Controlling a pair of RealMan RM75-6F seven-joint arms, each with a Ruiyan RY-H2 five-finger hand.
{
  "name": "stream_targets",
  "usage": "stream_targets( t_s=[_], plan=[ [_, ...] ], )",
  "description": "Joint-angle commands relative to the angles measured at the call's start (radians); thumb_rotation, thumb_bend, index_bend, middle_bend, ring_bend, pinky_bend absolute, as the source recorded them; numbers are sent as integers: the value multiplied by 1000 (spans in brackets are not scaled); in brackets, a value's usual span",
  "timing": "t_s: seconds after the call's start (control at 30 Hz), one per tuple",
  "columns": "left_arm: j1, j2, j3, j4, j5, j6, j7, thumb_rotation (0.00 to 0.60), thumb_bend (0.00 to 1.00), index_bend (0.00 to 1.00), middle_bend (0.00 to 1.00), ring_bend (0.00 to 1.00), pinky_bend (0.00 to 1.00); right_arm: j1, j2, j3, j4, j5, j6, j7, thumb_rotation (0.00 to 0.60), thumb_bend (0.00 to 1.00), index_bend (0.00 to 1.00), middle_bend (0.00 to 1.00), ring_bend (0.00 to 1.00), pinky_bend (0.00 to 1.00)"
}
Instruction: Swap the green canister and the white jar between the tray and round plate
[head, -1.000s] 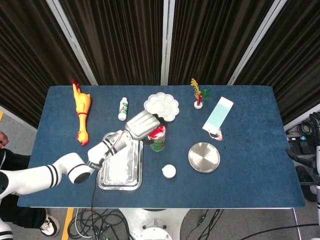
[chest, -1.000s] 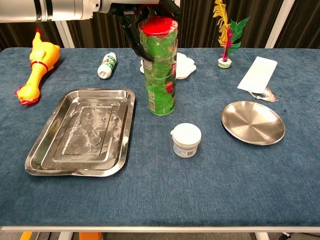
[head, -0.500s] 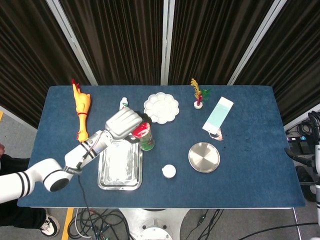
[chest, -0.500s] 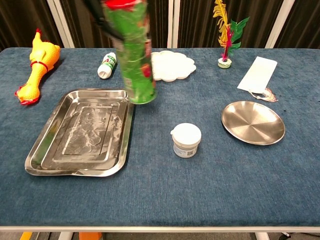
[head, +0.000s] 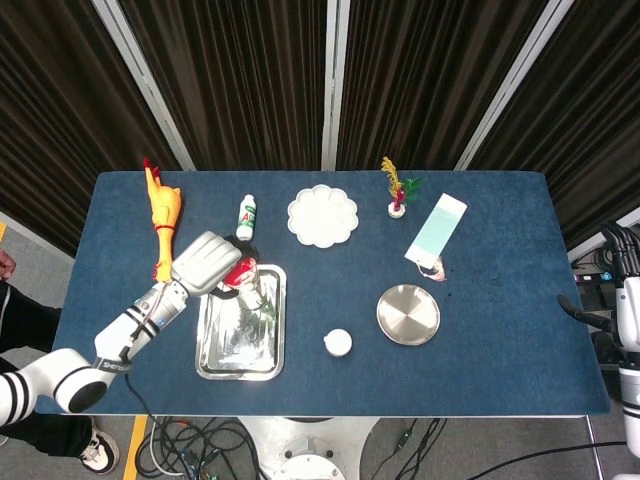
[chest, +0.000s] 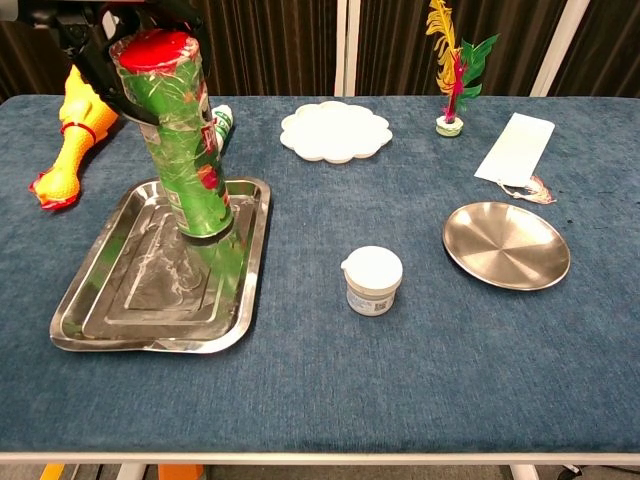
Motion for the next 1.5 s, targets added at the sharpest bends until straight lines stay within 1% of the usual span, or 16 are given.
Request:
stream_targets(
  t_s=[0.03, 0.1, 0.17, 0.23, 0.47, 0.6, 0.7, 0.77, 0.87, 0.93, 1.0, 1.1, 1.3, 1.4, 1.5],
  plan=[
    [0, 3, 7, 8, 20, -10, 0, 600, 201, 299, 376, 310, 592, 1, 1, 0, -3, 3, -3, -6, 600, 59, 0, 36, 0, 156],
    [0, 4, 8, 11, 29, -20, -13, 600, 181, 226, 368, 305, 564, 1, 3, -2, -6, 5, -7, -10, 600, 59, 0, 37, 0, 156],
    [3, 4, 6, 13, 35, -17, -25, 600, 167, 170, 344, 279, 541, 2, 4, -2, -8, 7, -9, -13, 600, 59, 0, 37, 0, 156],
    [7, 6, 2, 14, 44, -10, -36, 600, 160, 142, 303, 238, 519, 1, 5, 0, -9, 7, -7, -14, 600, 59, 0, 37, 0, 156],
    [20, 33, 3, 2, 60, -14, -65, 600, 152, 127, 183, 140, 453, -3, 10, -2, -12, 1, 2, -13, 600, 59, 0, 37, 0, 156],
    [37, 53, 6, -12, 57, -3, -63, 600, 150, 124, 171, 131, 439, 0, 15, -11, -18, -12, -6, -16, 600, 59, 0, 36, 0, 157],
    [68, 76, 12, -30, 45, 28, -55, 600, 147, 123, 171, 131, 435, 7, 20, -19, -29, -31, -13, -19, 600, 58, 0, 35, 0, 157],
    [101, 93, 22, -41, 34, 63, -46, 600, 147, 123, 171, 124, 432, 14, 23, -25, -34, -45, -21, -28, 600, 57, 0, 35, 0, 157],
    [179, 109, 43, -49, 7, 152, -24, 600, 148, 123, 167, 112, 424, 34, 34, -28, -51, -68, -39, -46, 600, 57, 0, 35, 0, 157],
    [243, 102, 58, -43, -7, 231, -22, 600, 148, 123, 162, 102, 408, 56, 43, -36, -71, -95, -65, -72, 600, 56, 0, 38, 0, 158],
    [305, 80, 76, -18, 3, 307, -32, 600, 147, 127, 162, 100, 403, 83, 50, -52, -96, -128, -103, -110, 600, 56, 0, 46, 0, 160],
    [379, 39, 107, 37, 32, 392, -26, 600, 147, 139, 168, 100, 400, 132, 55, -73, -148, -167, -180, -154, 600, 56, 18, 69, 3, 162],
    [507, -55, 144, 126, 69, 535, -21, 600, 147, 146, 171, 100, 391, 253, 39, -101, -243, -242, -350, -263, 600, 56, 37, 81, 33, 178],
    [565, -100, 156, 168, 78, 588, -51, 600, 147, 145, 171, 100, 388, 309, 6, -108, -287, -254, -429, -311, 600, 56, 37, 92, 53, 193],
    [607, -126, 170, 204, 80, 600, -79, 600, 147, 145, 171, 100, 387, 359, -40, -108, -310, -231, -507, -359, 600, 56, 36, 129, 87, 217]
  ],
)
